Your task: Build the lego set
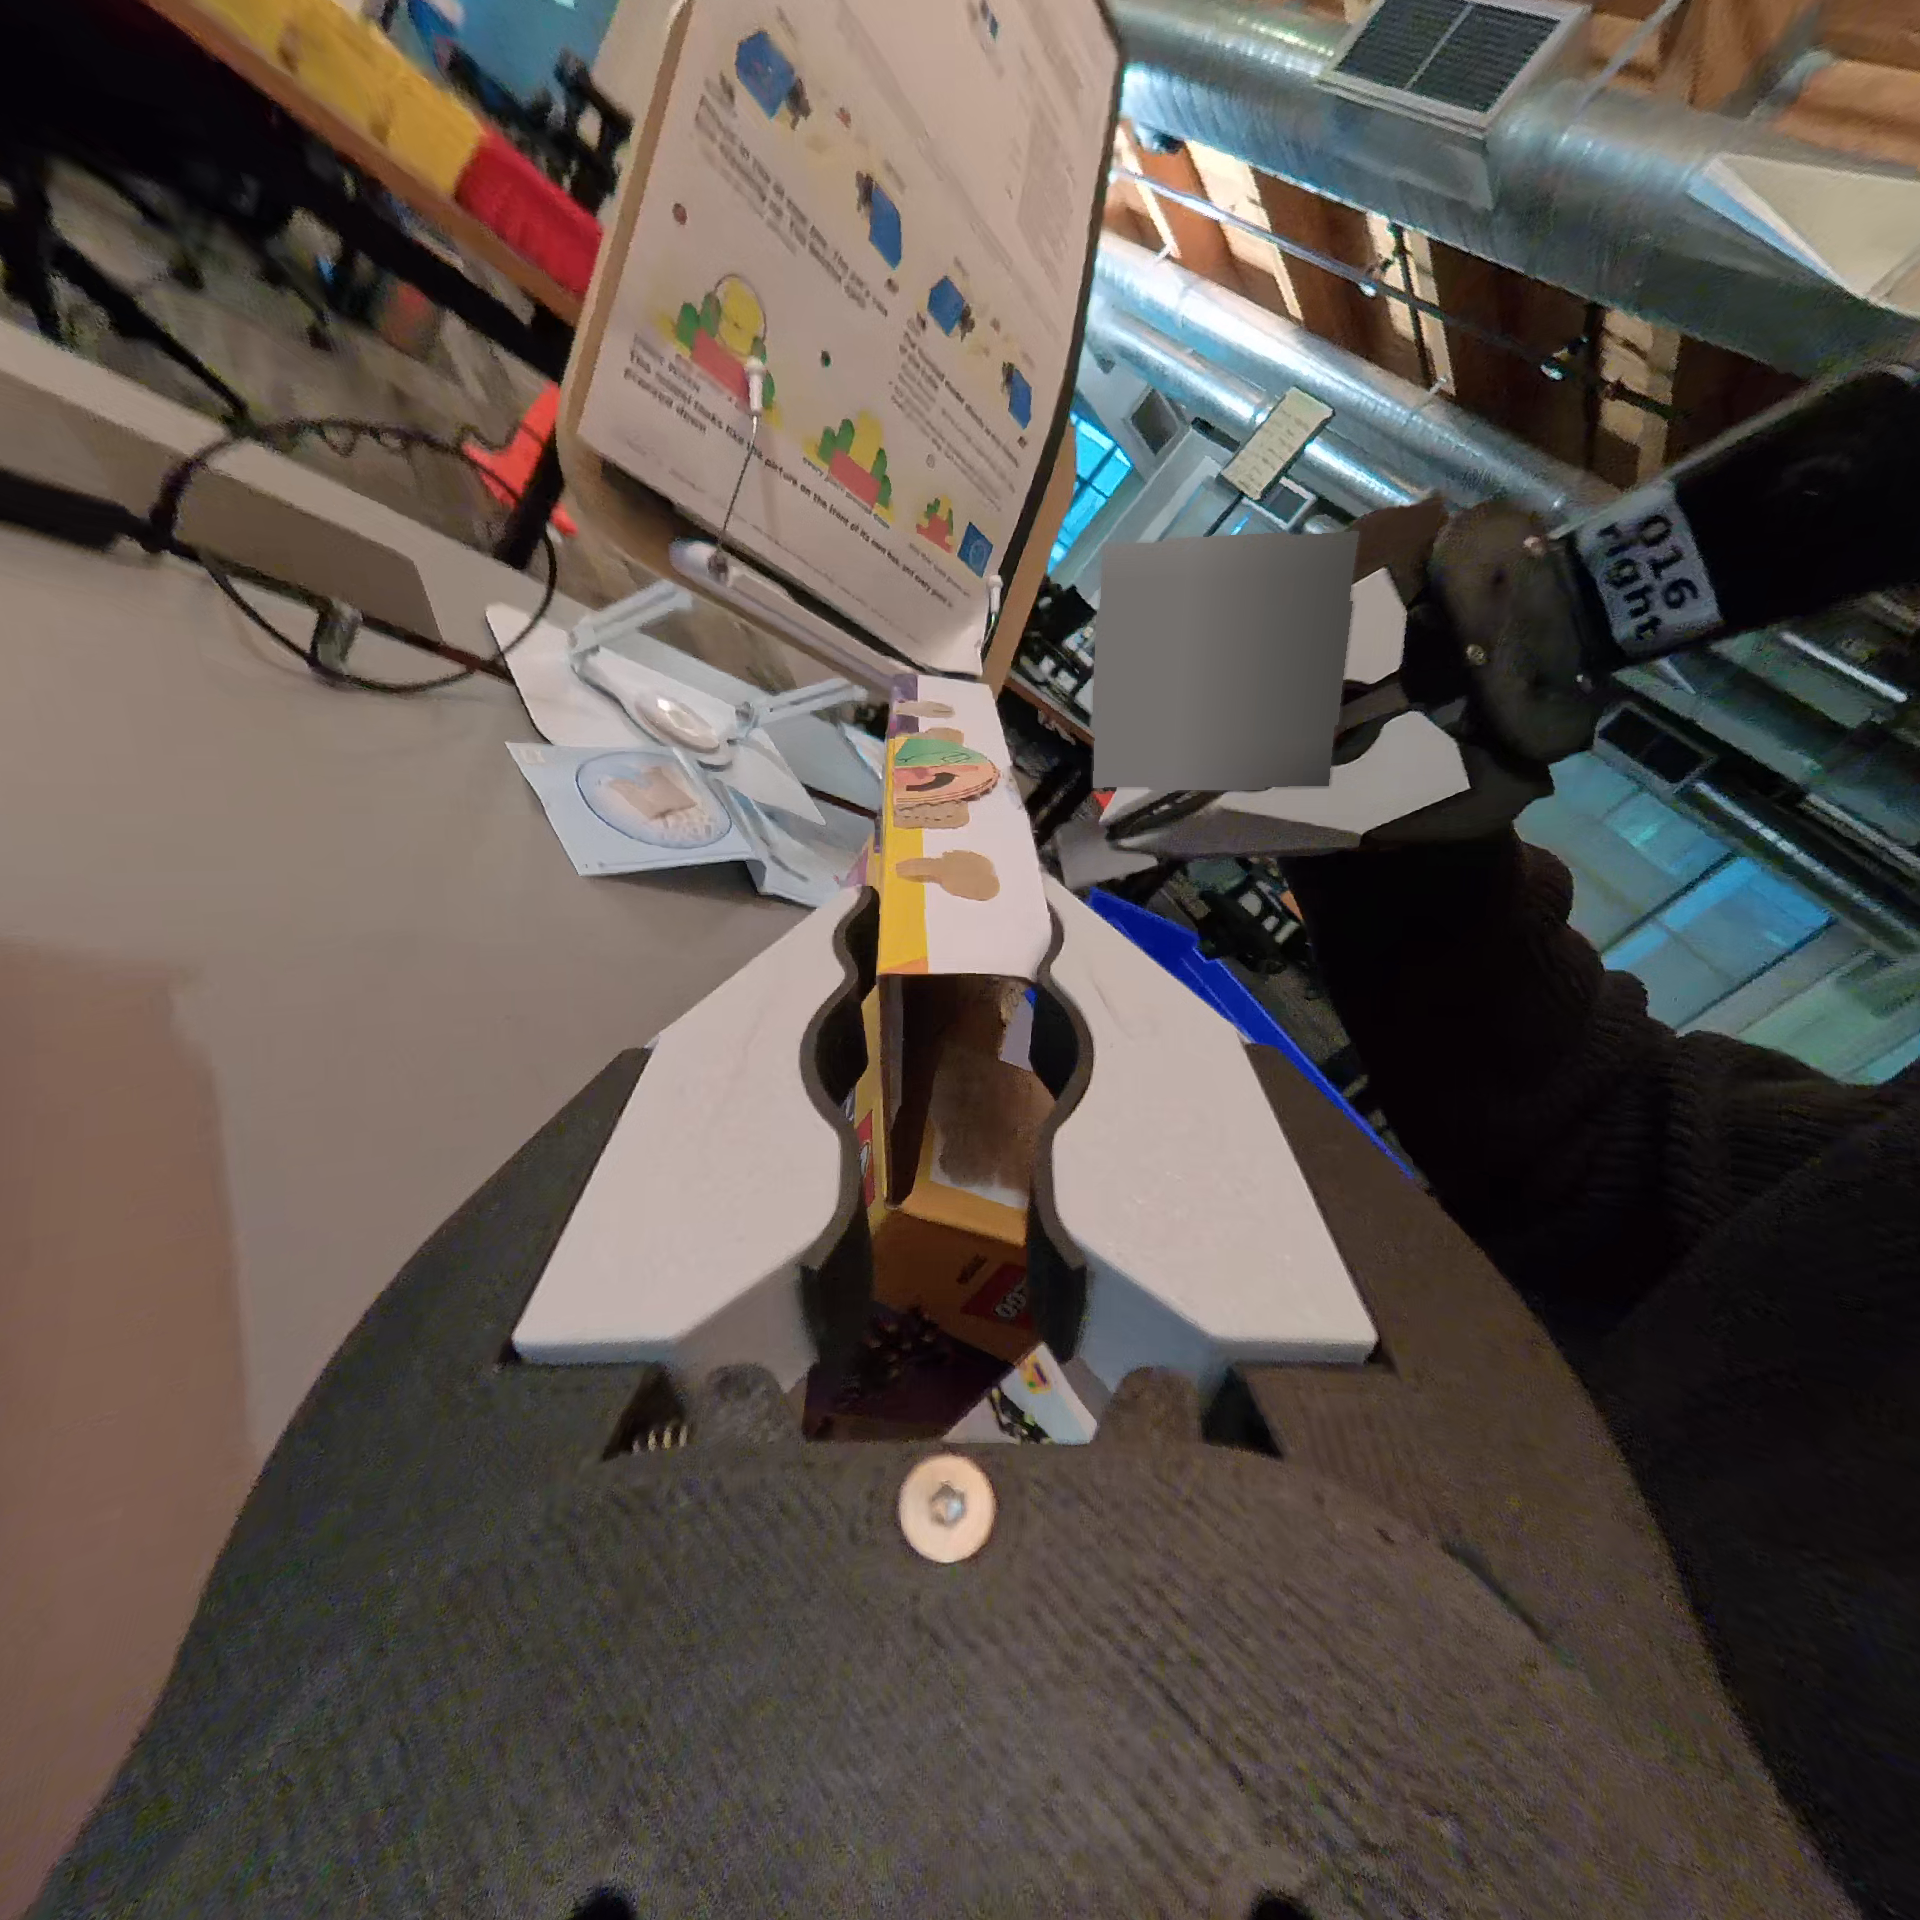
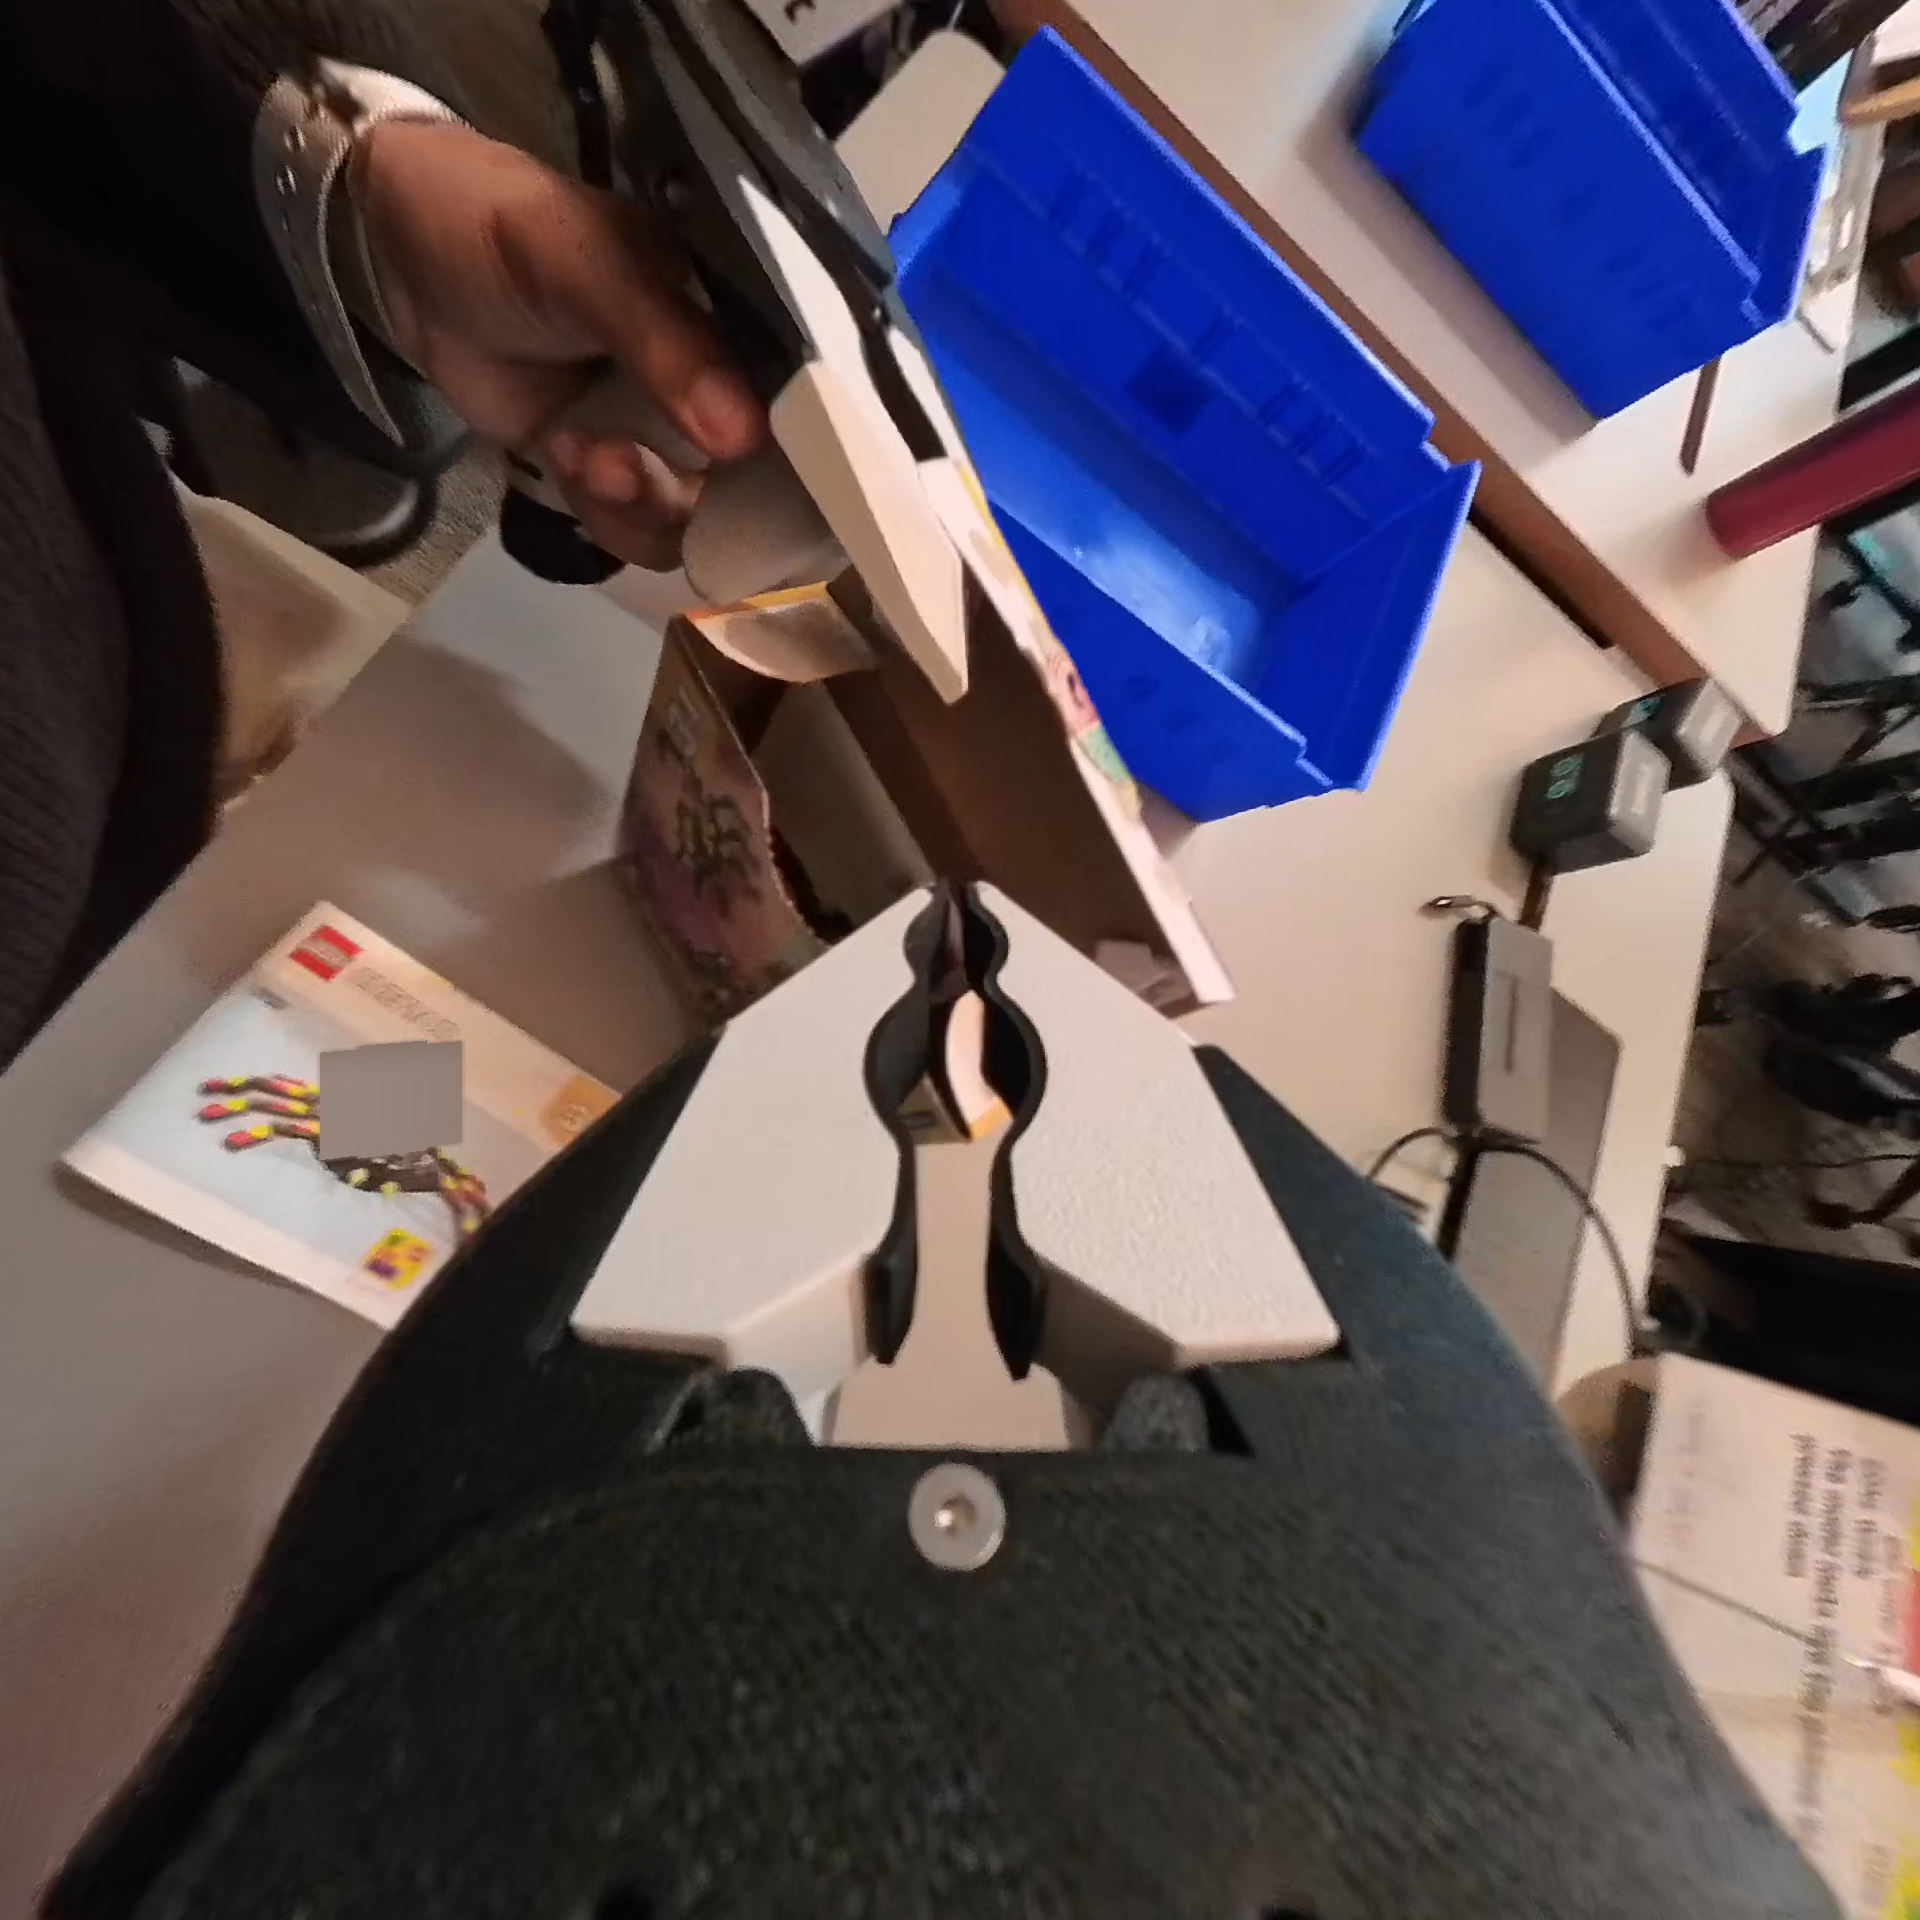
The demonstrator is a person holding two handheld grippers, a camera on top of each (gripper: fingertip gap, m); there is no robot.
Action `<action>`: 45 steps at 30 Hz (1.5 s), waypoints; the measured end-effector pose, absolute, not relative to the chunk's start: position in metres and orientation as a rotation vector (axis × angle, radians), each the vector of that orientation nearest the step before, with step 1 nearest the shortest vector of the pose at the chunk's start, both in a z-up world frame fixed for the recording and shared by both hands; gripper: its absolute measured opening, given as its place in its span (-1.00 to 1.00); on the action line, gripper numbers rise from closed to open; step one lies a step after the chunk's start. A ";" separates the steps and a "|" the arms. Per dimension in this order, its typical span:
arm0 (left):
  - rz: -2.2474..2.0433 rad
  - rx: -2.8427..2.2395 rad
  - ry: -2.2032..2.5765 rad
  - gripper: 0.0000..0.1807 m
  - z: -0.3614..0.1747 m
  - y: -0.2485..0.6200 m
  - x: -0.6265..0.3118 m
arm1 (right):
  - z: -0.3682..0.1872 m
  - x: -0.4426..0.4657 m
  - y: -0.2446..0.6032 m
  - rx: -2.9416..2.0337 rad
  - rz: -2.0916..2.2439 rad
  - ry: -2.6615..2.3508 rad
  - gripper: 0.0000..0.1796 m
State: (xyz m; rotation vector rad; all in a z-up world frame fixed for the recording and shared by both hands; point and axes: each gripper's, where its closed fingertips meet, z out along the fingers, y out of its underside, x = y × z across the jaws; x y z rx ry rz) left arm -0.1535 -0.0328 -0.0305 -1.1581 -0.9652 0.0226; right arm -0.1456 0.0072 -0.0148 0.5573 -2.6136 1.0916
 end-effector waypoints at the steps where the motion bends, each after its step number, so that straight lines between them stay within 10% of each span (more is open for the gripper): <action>1: 0.060 -1.160 -0.940 -0.75 -0.026 -0.032 -0.151 | -0.016 -0.143 0.010 0.520 1.114 -2.637 -0.94; 12: 0.267 -1.207 -0.825 -0.76 -0.024 -0.007 -0.121 | -0.047 -0.116 0.012 0.226 1.202 -2.671 -0.70; 26: 0.054 -1.046 -0.943 -0.81 -0.030 -0.005 -0.108 | -0.088 -0.101 0.043 -0.053 0.995 -2.790 -0.89; 45: 0.630 -1.162 -0.777 -0.79 -0.001 -0.005 -0.086 | -0.034 -0.102 0.053 -0.457 1.295 -2.445 -0.58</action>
